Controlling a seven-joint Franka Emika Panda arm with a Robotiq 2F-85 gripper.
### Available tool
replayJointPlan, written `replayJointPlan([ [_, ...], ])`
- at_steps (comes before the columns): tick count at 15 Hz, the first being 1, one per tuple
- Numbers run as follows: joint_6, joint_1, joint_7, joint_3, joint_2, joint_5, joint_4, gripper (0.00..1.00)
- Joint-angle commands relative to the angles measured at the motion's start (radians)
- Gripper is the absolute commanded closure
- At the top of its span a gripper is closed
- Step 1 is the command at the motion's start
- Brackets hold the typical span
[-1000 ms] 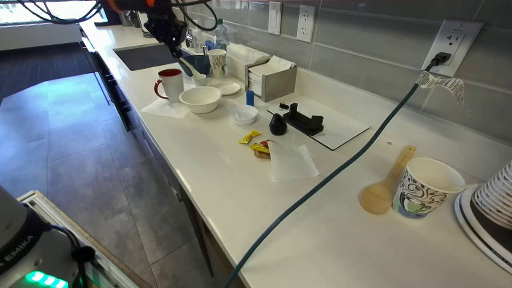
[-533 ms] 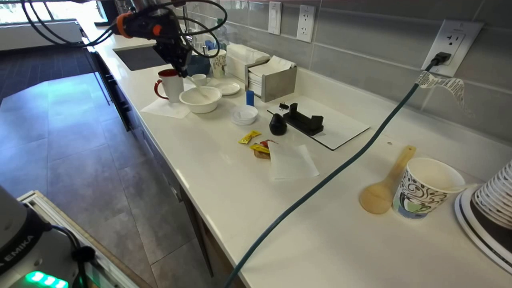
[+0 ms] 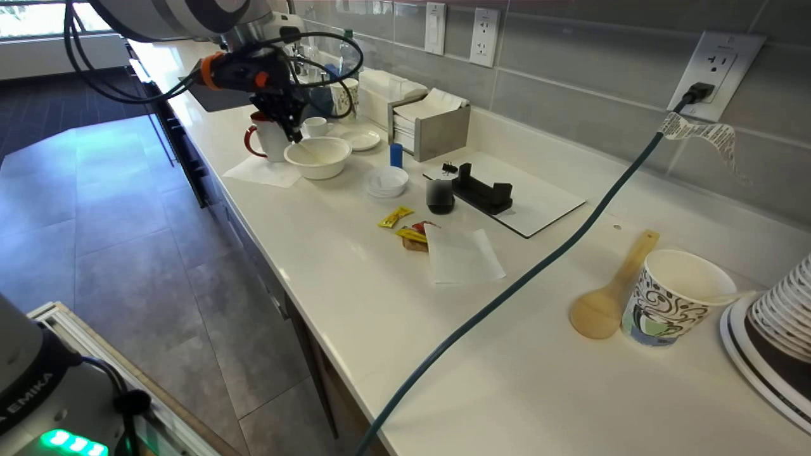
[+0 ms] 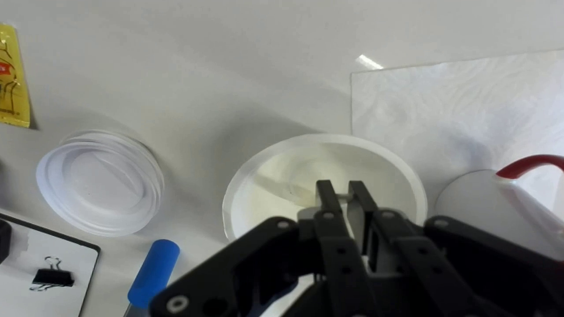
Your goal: Move the object from the cup to the bowl
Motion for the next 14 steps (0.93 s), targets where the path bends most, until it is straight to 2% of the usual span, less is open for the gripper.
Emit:
replayJointPlan([
  [1,0.015,0.014,0.024,-0.008,0.026,-0.038,0.021,0.97],
  [2,0.008,0.020,0.000,-0.004,0.022,-0.007,0.021,0.63],
  [3,0.003,0.024,-0.003,-0.003,0.015,-0.003,0.021,0.62],
  [10,-0.137,0.040,-0.011,0.000,-0.100,0.063,0.047,0.15],
  [12,-0.233,0.040,-0.029,-0.004,-0.143,0.114,0.075,0.01],
  [14,-0.391,0.038,-0.068,-0.015,-0.184,0.169,0.117,0.00],
])
